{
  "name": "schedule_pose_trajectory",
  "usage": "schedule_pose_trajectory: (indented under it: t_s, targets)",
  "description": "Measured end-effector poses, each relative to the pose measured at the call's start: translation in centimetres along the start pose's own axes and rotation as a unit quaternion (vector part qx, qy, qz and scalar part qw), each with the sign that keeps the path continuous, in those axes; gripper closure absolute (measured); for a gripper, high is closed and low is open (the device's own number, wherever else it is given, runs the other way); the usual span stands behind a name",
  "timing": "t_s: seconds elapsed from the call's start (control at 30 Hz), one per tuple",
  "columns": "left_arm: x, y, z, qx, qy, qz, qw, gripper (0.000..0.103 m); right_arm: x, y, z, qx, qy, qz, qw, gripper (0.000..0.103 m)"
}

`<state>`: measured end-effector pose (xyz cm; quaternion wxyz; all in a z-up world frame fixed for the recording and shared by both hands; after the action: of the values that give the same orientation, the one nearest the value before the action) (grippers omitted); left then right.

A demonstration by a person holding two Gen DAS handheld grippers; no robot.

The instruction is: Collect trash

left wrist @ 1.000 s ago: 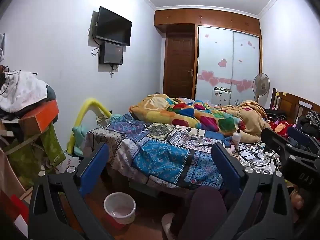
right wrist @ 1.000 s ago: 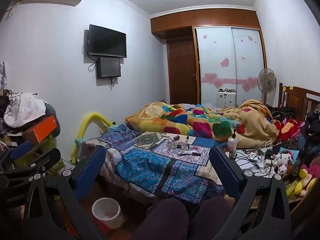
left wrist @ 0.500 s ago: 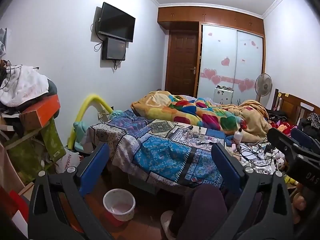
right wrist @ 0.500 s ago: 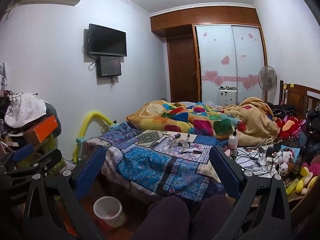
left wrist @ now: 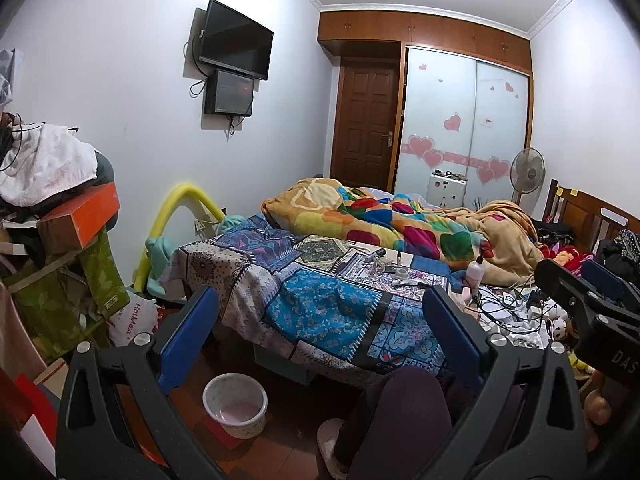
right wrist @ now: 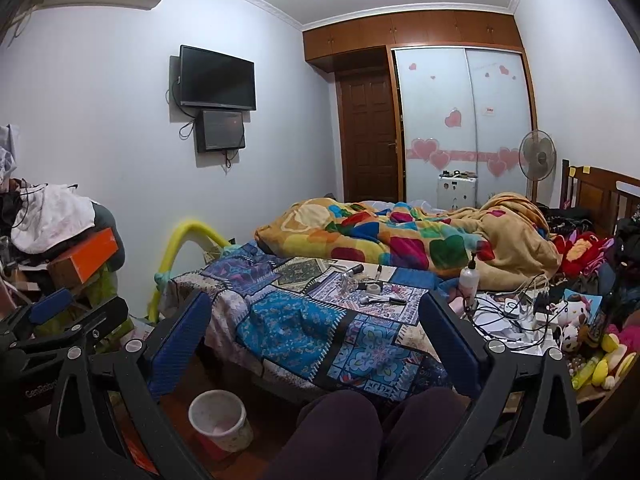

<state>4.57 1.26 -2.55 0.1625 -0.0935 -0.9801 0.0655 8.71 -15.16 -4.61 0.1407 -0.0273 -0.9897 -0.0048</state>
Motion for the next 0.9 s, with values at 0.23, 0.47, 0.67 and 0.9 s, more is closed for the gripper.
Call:
schedule_pose_trajectory:
  t_s: [0.23,0.47,0.67,0.9]
  targets:
    - [0.02,0.04,0.11,0.001,-0.001,-0.001,1.0000,0.000,0.11,0.17,-0.02,0.002,-0.001,-0.002,1.000,0.000]
    - [0.15,0.35,0.10,0.002,-0.002,-0.001,1.0000,0.000,0.11,0.39,-0.14,0.002,-0.002,-0.001,1.000,0.000]
    - [0.17,0.38,0.06,0.003,-0.001,0.000,1.0000,0.000,0.13,0.74,-0.31,0.003,-0.002,-0.002,1.000,0.000]
    - [0.19,0.53,0.06,0.004,-0.001,0.001,1.0000,0.000,0.14,0.77,-0.28,0.003,-0.002,-0.003,1.000,0.000]
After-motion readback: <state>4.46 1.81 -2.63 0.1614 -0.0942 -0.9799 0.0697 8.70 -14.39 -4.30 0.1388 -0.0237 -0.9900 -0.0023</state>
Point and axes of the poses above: each gripper's, at about its wrist camera, not at the fingertips, and x roughly against the way its jaws point, y to its left, z to its underside, the point moved 4 cm from there along -x, roughly the way its jaws point, and after that the axes turned 12 degrees about z, right-handed, at the moved point
